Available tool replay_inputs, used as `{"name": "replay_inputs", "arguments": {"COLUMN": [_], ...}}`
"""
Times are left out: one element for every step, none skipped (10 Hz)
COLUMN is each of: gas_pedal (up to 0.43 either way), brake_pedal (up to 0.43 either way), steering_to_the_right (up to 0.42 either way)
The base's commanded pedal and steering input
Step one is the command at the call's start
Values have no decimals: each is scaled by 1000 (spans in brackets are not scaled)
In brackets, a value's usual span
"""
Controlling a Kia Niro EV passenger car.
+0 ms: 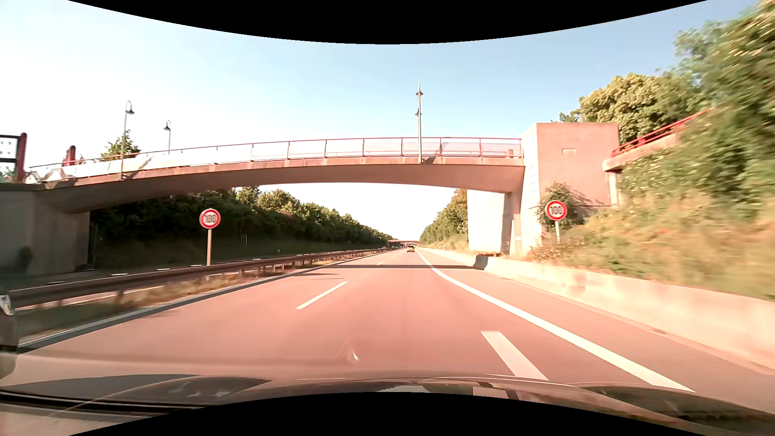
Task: Follow the waypoints while adhering to traffic rules and regulations
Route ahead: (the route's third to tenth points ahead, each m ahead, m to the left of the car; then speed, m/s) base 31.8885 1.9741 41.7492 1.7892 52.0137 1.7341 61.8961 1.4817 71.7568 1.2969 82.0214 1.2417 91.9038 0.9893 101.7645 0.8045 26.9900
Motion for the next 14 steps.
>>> {"name": "replay_inputs", "arguments": {"gas_pedal": [209,209,209,209,209,209,209,209,209,209,209,209,209,220], "brake_pedal": [6,6,6,6,6,6,6,6,6,6,6,6,6,6], "steering_to_the_right": [1,1,1,1,1,1,1,1,1,1,2,2,1,2]}}
